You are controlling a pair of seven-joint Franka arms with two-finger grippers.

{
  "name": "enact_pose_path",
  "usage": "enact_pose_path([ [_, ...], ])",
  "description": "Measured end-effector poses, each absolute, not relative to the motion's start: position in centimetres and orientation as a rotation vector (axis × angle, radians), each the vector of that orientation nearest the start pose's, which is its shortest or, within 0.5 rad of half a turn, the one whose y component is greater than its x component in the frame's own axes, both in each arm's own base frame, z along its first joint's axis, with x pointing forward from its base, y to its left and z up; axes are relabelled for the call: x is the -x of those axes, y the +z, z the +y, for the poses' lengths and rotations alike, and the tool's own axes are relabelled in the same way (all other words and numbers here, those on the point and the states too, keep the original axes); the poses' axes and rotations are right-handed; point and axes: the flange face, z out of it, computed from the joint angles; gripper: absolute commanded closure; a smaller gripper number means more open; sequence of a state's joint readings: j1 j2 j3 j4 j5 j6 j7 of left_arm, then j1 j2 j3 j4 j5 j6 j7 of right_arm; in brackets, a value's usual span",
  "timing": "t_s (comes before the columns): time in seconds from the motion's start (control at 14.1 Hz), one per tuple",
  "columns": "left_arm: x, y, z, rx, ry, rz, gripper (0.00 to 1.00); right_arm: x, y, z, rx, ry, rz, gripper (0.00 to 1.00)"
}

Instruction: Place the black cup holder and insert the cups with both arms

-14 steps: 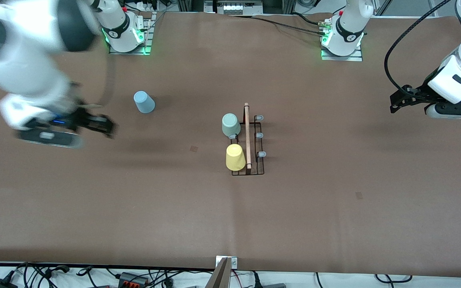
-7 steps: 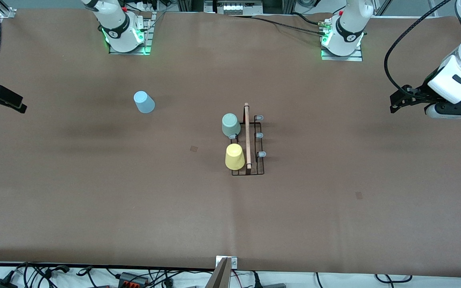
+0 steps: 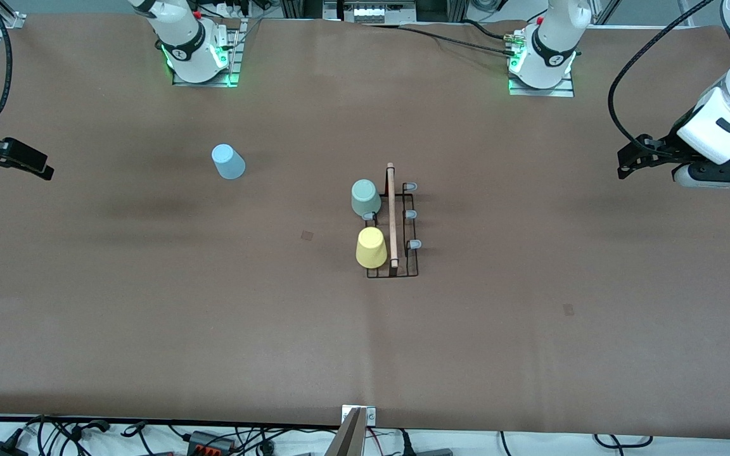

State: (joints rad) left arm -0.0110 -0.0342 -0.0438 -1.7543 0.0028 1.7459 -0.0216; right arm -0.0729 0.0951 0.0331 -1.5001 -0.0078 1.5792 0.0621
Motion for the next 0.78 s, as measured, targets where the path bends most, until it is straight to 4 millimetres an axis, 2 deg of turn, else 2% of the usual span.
enact_pose_path([
  [0.36,-55.4,57.1,-3.0,3.138,-0.041,0.054,0.0,-57.5,62.4,-2.3,3.143,-0.027,0.157,0.0],
  [0.78,-55.4,57.1,-3.0,3.138,-0.041,0.055,0.0,-57.4,62.6,-2.3,3.143,-0.033,0.158,0.0],
])
